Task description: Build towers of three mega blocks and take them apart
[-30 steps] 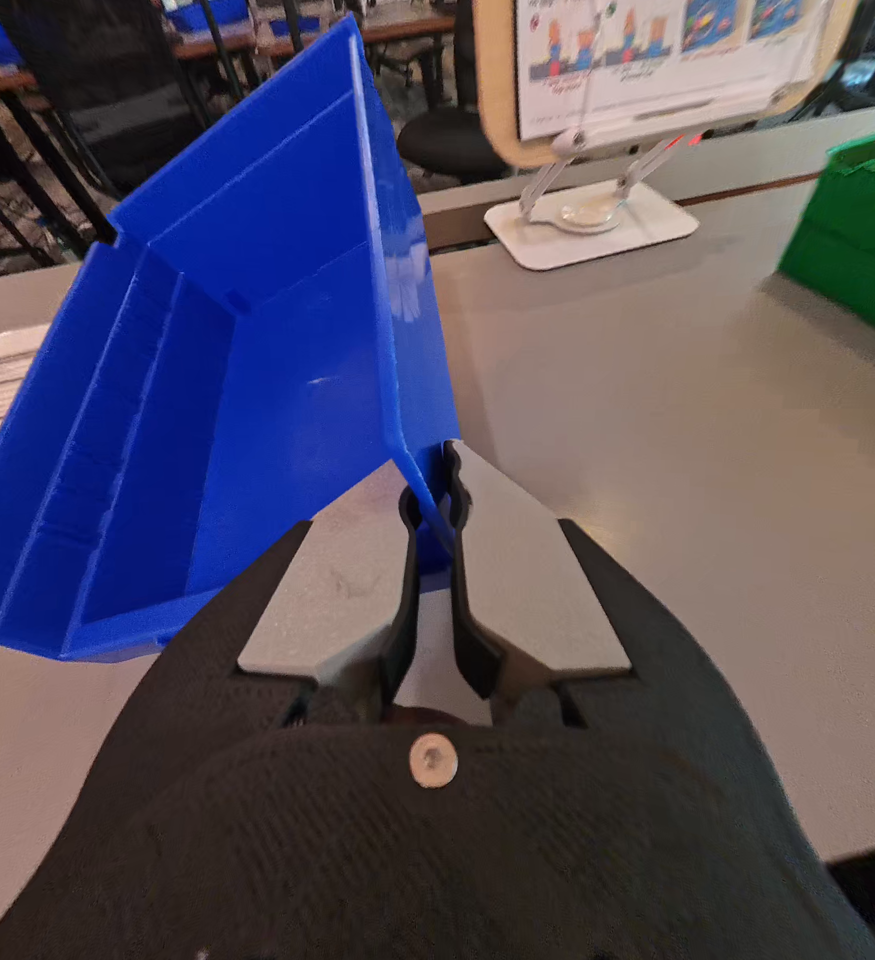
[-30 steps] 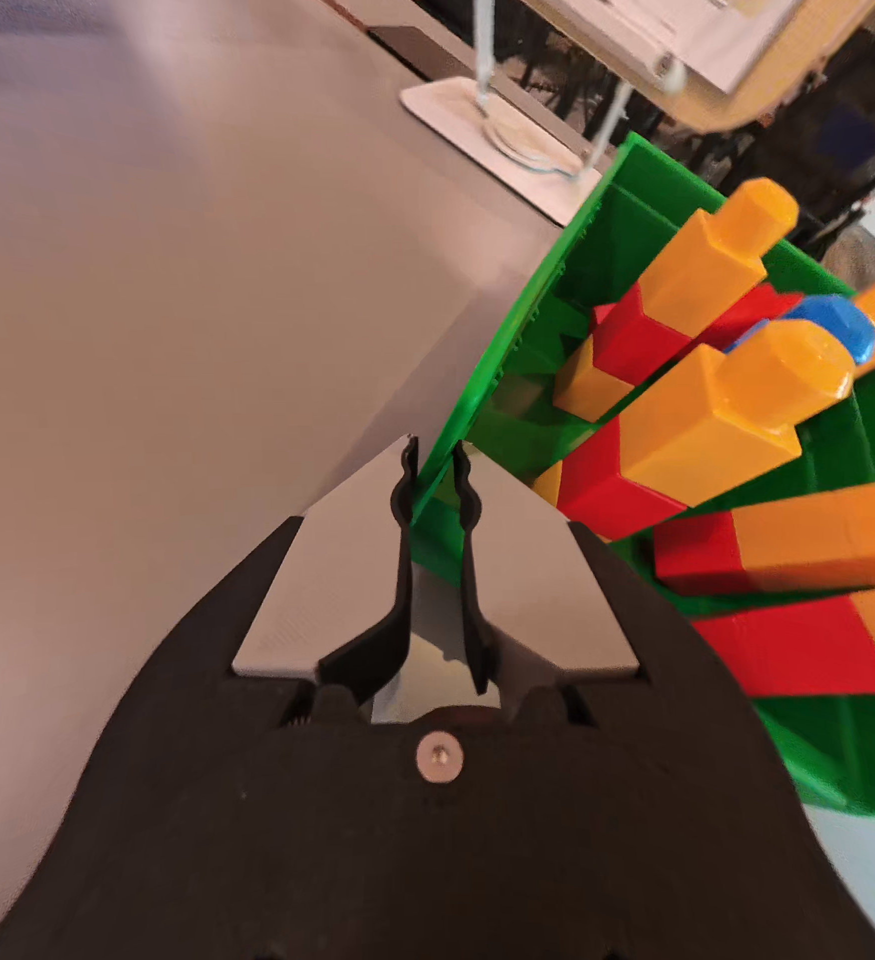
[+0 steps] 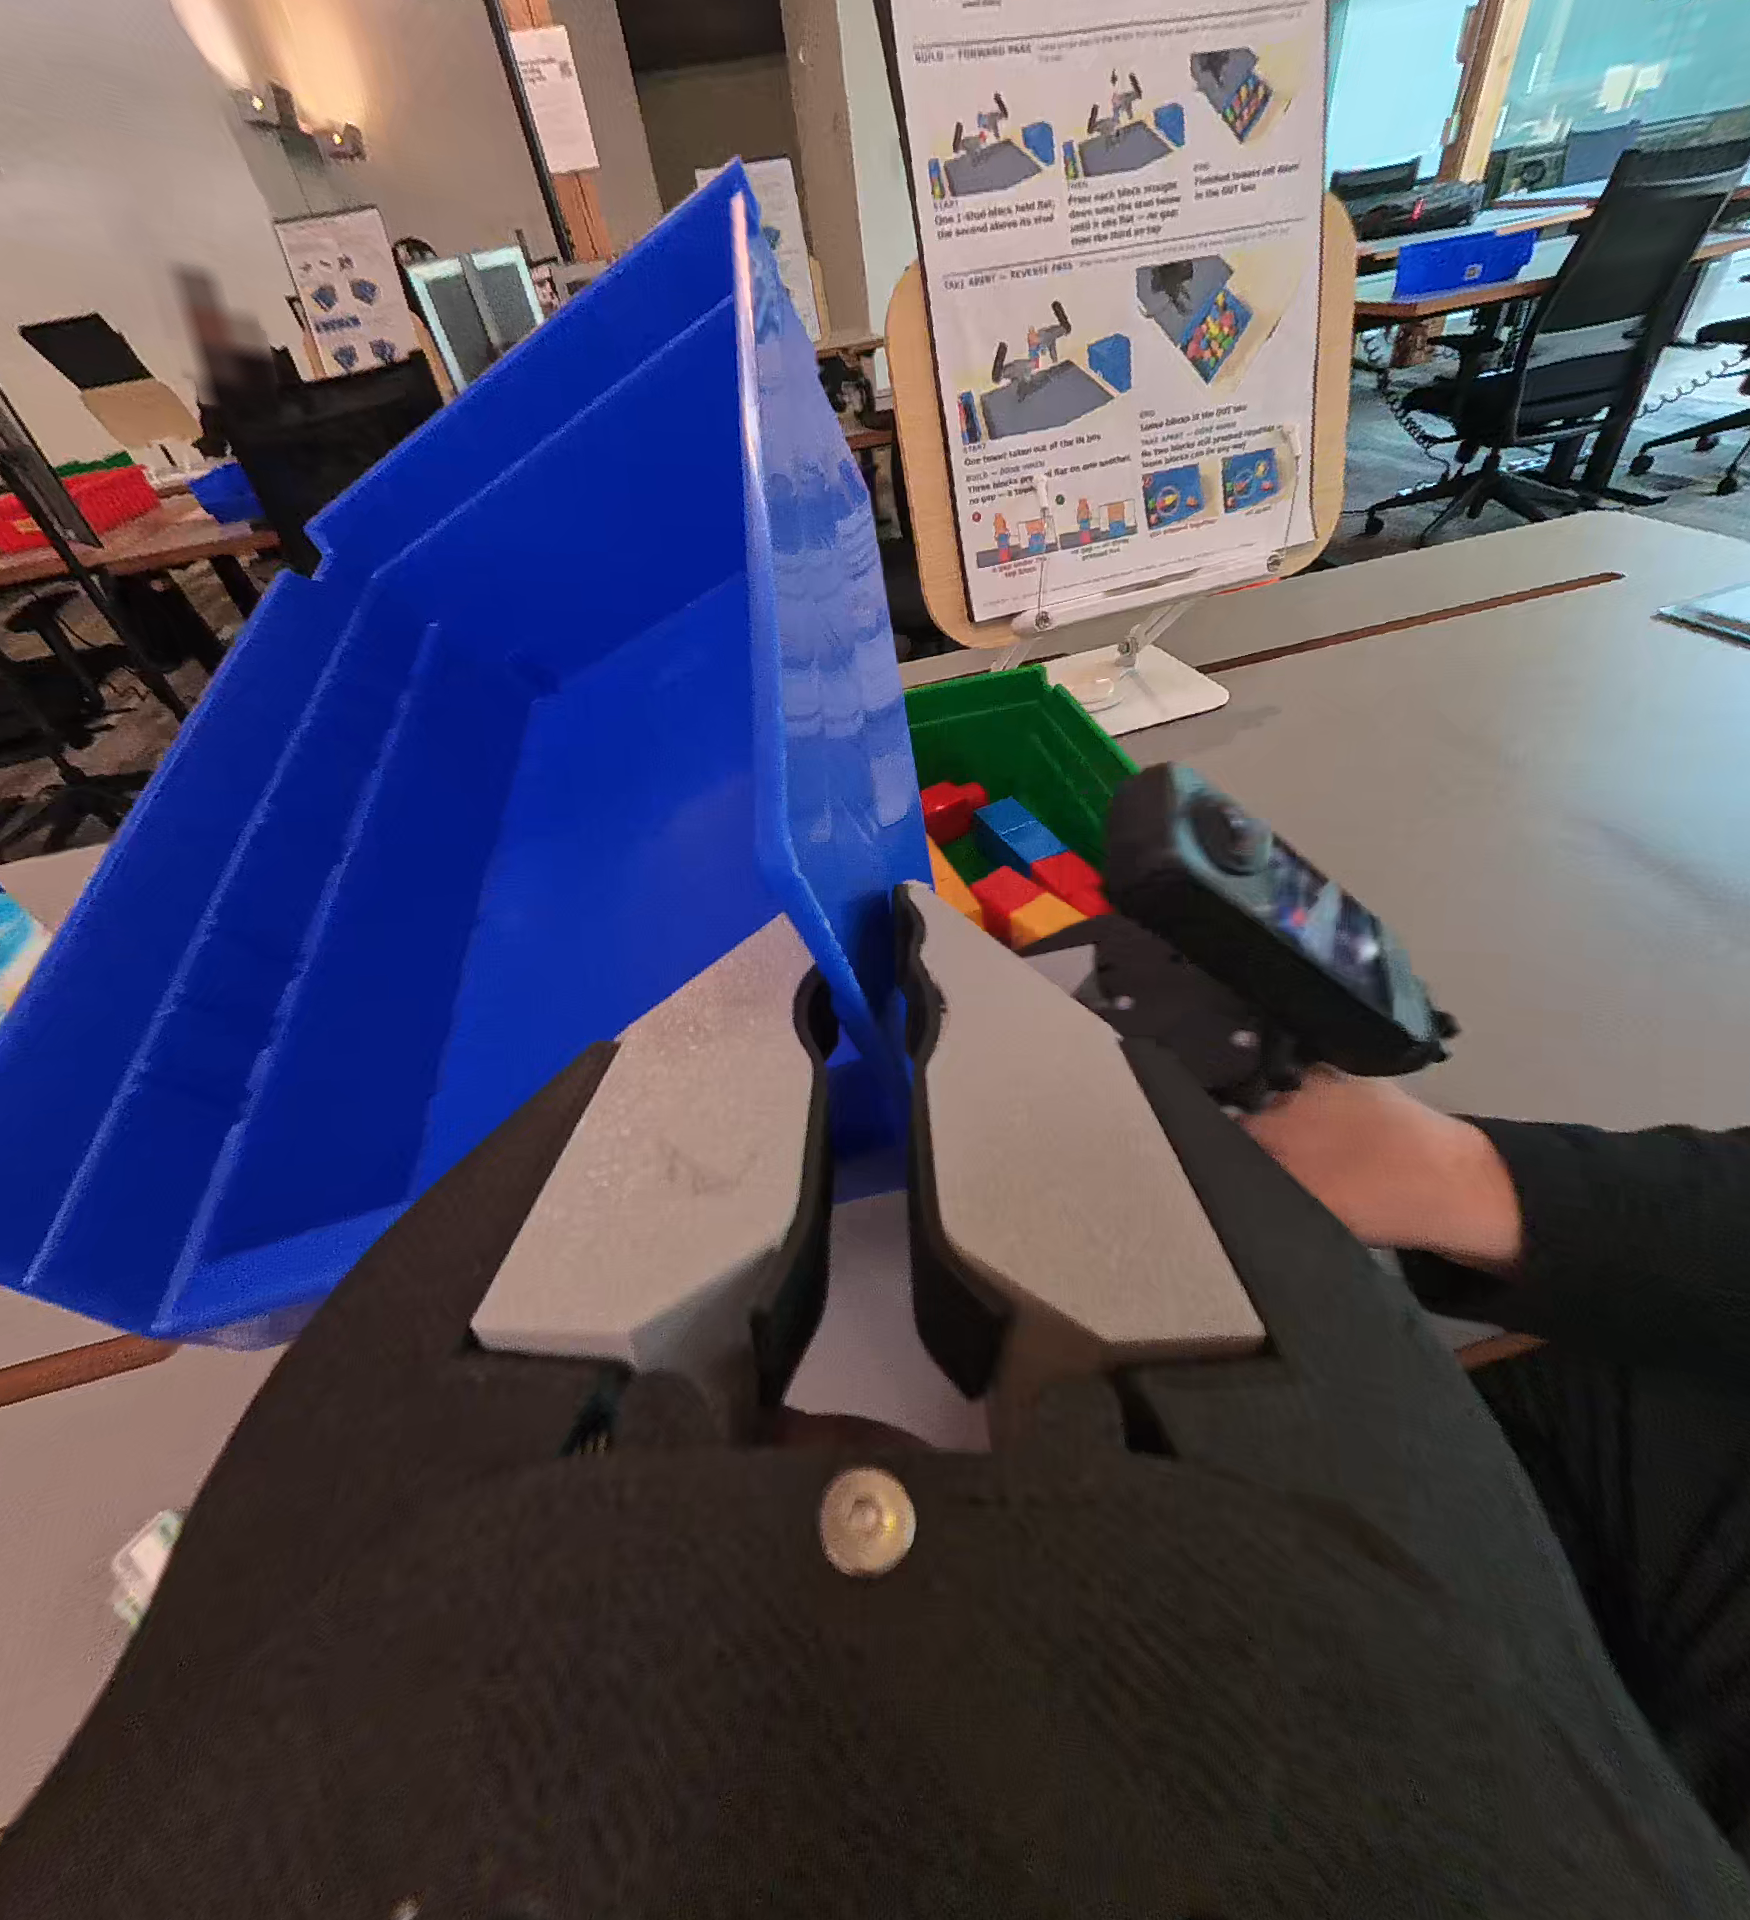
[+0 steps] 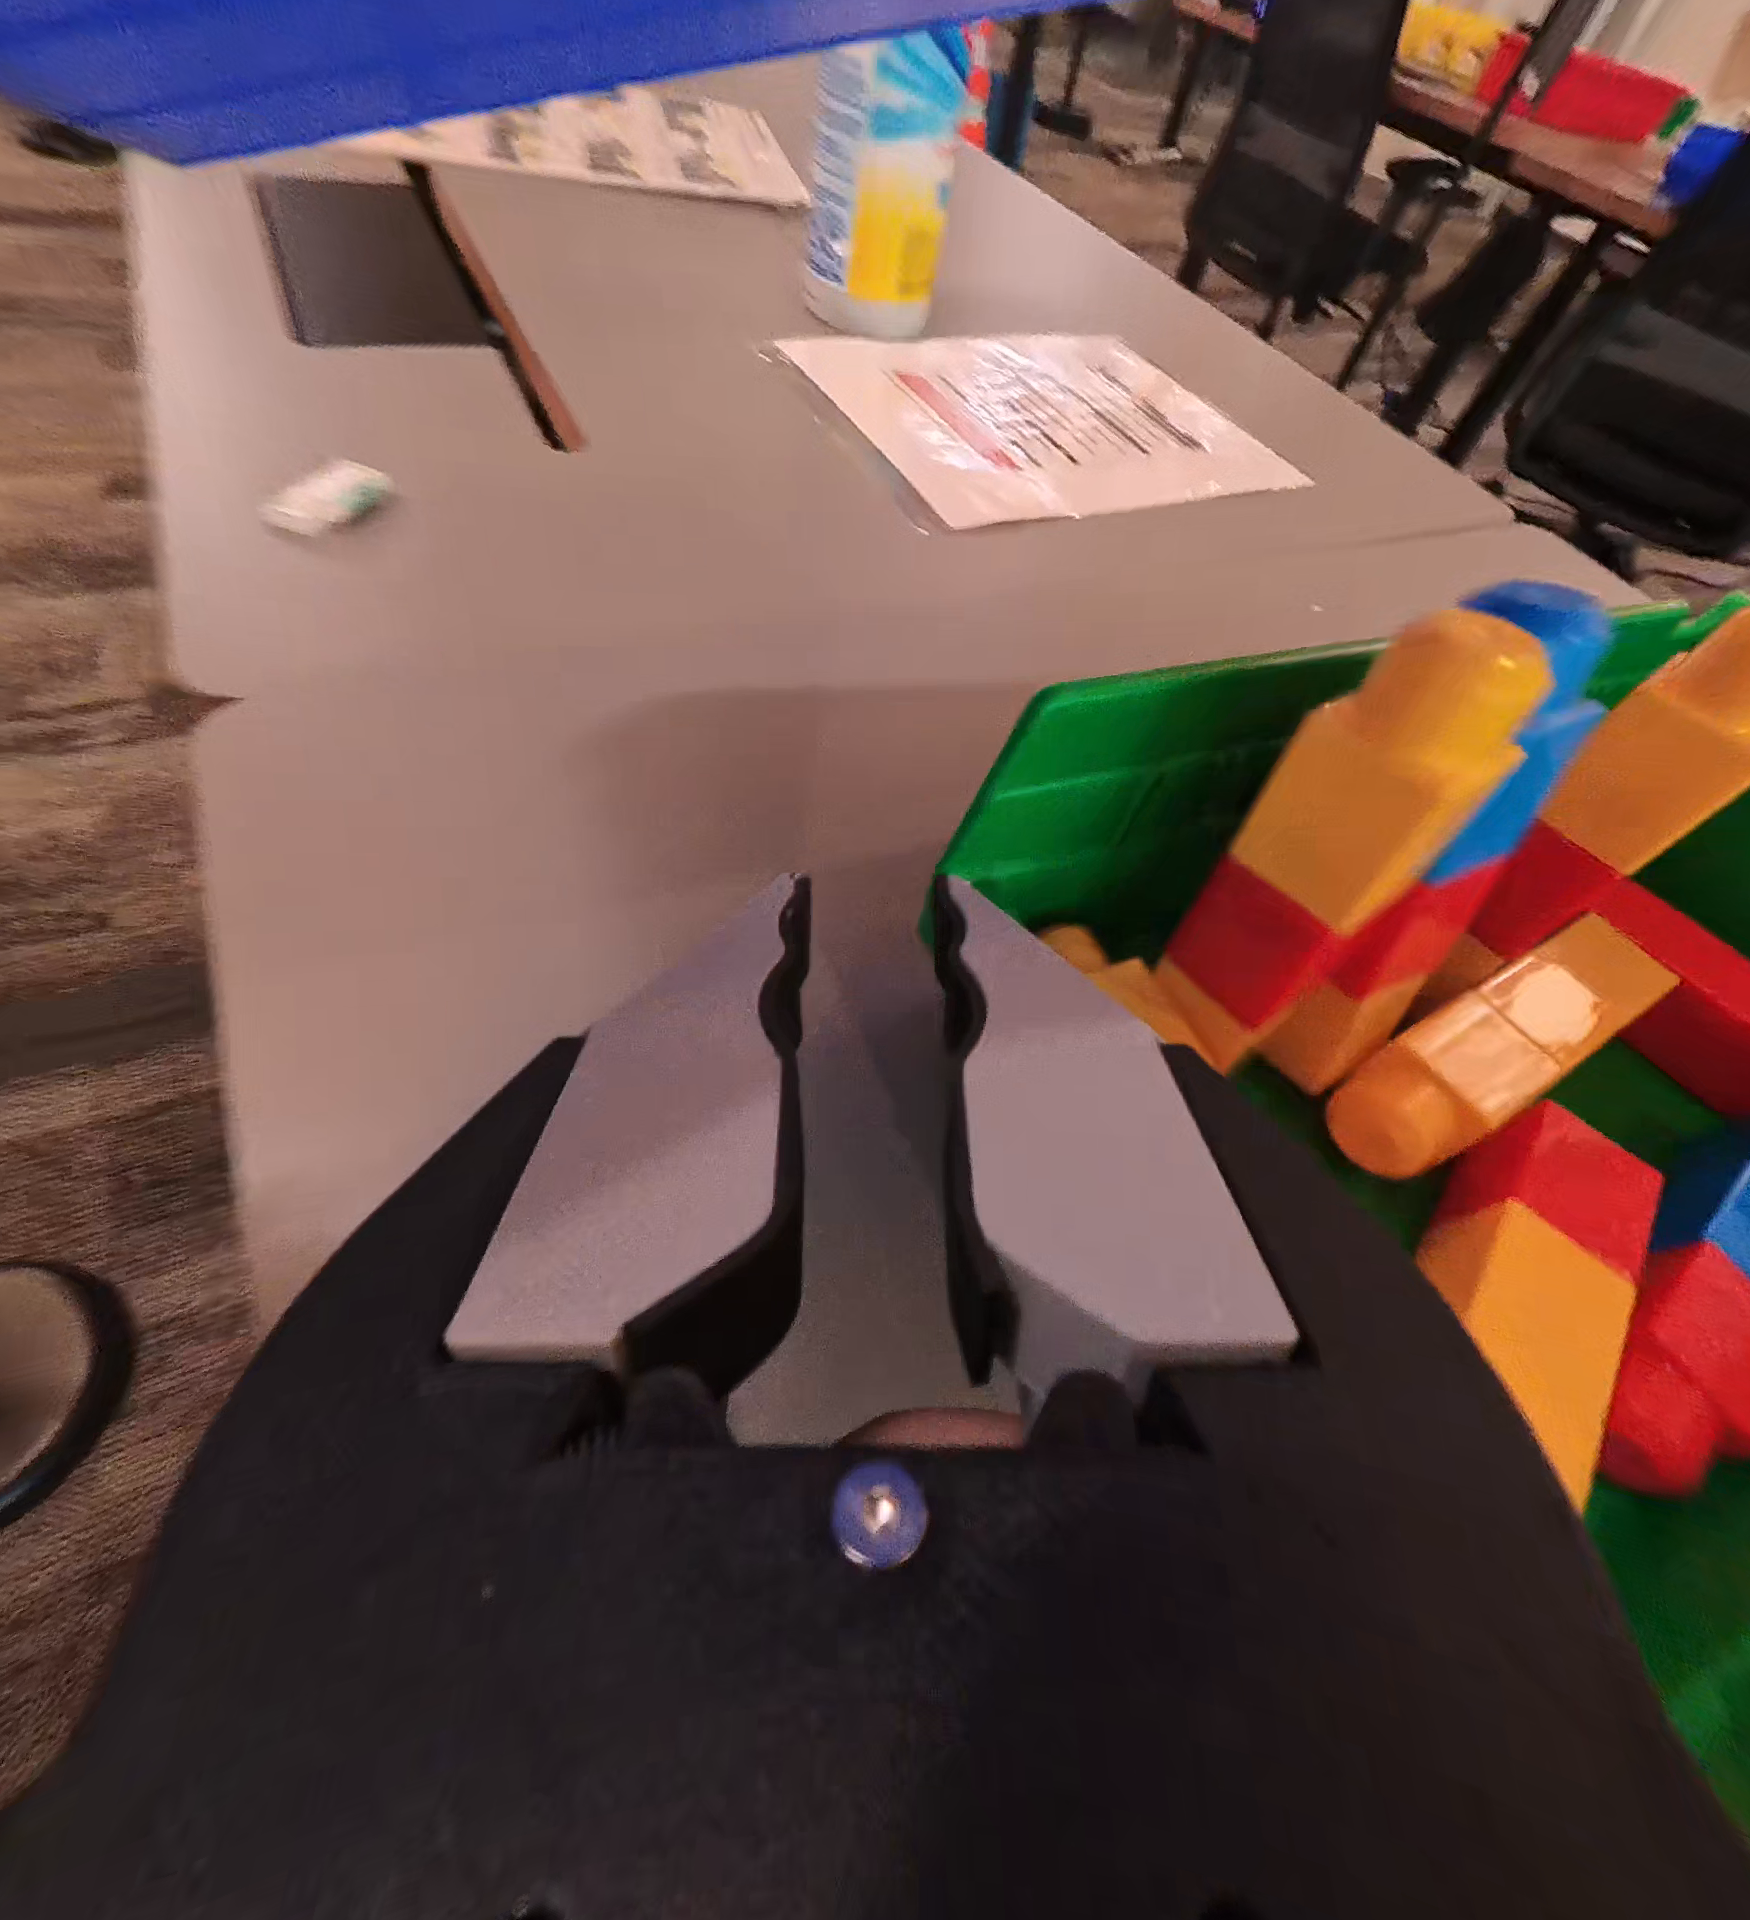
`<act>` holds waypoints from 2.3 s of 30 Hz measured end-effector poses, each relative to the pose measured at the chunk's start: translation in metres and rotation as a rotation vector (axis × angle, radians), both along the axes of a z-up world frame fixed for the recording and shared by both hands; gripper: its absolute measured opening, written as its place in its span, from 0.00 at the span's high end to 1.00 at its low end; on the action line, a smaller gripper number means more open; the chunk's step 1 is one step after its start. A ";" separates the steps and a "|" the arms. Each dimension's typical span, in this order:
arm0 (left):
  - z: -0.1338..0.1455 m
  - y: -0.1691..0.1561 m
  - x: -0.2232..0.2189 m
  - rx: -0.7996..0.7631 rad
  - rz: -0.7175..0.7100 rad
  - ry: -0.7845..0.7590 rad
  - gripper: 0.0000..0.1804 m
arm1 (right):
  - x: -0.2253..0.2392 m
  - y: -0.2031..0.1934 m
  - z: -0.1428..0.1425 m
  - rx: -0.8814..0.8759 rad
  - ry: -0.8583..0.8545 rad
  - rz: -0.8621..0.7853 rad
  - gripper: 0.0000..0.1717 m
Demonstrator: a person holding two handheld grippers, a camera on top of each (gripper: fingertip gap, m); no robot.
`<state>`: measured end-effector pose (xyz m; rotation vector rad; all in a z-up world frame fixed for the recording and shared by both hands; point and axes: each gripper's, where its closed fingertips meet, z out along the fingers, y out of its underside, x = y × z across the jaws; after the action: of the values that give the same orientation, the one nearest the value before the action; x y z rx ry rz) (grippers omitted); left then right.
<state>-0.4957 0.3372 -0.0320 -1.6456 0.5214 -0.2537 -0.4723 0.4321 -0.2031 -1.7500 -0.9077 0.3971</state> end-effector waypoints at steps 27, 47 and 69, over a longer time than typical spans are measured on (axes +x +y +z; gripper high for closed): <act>-0.168 -0.084 0.473 -0.127 -0.619 0.200 0.97 | 0.530 -0.213 0.007 0.067 0.208 -0.592 0.89; -0.175 -0.009 0.295 -0.348 -0.445 0.033 0.72 | 0.425 -0.157 -0.052 -0.137 -0.135 -0.551 1.00; -0.201 0.105 0.229 -0.284 -0.138 0.248 0.66 | 0.517 -0.074 -0.020 -0.020 -0.149 -0.762 0.69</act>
<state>-0.2669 0.4418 -0.2334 -1.9328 0.8184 -0.2350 0.0450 0.3582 -0.2232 -2.0092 -0.2803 -0.2254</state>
